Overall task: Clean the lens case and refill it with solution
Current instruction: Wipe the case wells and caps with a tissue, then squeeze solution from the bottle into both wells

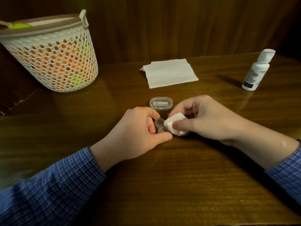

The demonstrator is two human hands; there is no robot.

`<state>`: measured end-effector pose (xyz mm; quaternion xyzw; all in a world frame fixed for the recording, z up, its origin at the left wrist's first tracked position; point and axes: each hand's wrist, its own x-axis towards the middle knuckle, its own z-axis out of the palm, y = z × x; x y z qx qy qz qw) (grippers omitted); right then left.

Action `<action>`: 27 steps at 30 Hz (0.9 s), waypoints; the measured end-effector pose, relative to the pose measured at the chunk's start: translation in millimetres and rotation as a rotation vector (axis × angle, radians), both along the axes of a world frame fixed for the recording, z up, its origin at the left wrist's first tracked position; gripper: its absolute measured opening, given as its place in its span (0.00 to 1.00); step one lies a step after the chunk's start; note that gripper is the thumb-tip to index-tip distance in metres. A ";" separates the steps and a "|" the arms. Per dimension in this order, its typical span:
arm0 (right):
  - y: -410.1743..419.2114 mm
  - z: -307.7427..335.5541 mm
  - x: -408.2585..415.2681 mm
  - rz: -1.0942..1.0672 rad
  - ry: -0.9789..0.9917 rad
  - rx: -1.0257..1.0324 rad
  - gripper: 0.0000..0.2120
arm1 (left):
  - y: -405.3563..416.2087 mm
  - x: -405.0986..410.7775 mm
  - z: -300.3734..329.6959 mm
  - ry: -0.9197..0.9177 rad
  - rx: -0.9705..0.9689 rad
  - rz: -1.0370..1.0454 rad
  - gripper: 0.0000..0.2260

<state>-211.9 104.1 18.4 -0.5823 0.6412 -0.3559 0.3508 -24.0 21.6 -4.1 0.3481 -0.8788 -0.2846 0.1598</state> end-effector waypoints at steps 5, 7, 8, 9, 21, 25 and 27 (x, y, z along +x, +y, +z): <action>-7.5 11.7 -26.7 -0.137 -0.334 0.020 0.10 | 6.3 -3.6 -1.9 -0.042 -0.008 0.042 0.21; -22.4 15.5 -42.2 -0.272 -0.356 -0.009 0.10 | 9.0 -7.0 -3.7 -0.073 -0.089 0.065 0.24; -33.1 15.8 -50.7 -0.341 -0.340 -0.015 0.11 | 10.4 -9.6 -4.8 -0.090 -0.143 0.070 0.26; -45.8 15.4 -58.6 -0.396 -0.316 -0.020 0.13 | 11.8 -12.6 -5.6 -0.106 -0.200 0.072 0.28; -118.9 -7.6 -71.4 -0.517 0.600 -0.134 0.09 | 11.3 -23.0 -14.7 -0.065 -0.389 0.090 0.31; -44.0 -0.6 -77.8 -0.487 0.418 -0.251 0.06 | 5.7 -17.4 -13.9 -0.076 -0.357 0.020 0.26; -4.9 -6.4 -89.6 -0.559 0.322 -0.267 0.06 | 5.5 -16.3 -14.0 -0.076 -0.358 -0.003 0.25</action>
